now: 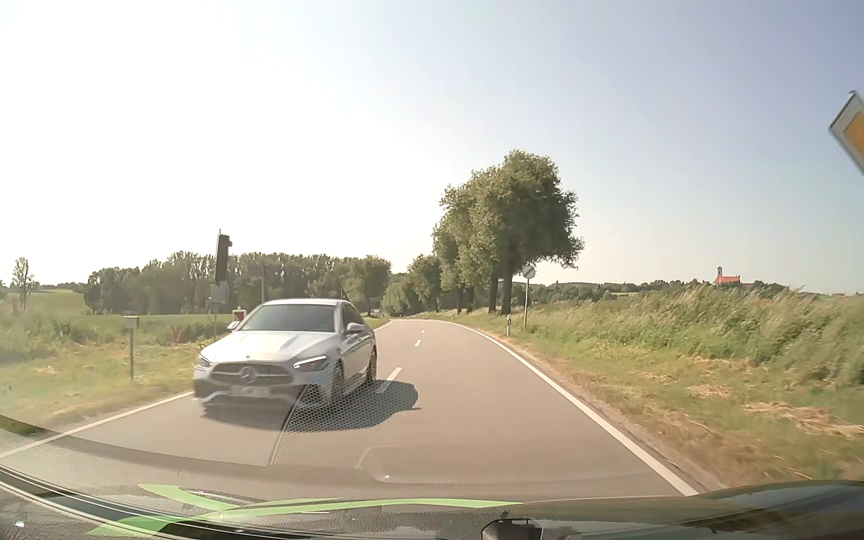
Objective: Follow the waypoints while adhering to traffic rules and regulations
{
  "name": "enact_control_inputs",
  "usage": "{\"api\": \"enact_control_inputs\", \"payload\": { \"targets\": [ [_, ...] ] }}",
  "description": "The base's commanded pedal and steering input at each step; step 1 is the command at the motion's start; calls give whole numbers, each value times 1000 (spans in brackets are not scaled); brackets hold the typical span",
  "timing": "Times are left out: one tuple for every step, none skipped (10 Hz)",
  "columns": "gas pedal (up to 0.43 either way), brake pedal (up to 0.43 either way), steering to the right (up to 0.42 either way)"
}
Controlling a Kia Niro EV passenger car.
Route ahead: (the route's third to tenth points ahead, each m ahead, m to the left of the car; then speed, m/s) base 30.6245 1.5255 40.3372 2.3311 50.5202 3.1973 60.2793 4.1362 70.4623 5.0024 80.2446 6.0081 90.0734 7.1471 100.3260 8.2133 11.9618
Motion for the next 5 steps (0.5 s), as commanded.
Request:
{"api": "enact_control_inputs", "payload": {
  "targets": [
    [197, 0, -9],
    [197, 0, -9],
    [197, 0, -9],
    [197, 0, -8],
    [197, 0, -8]
  ]
}}
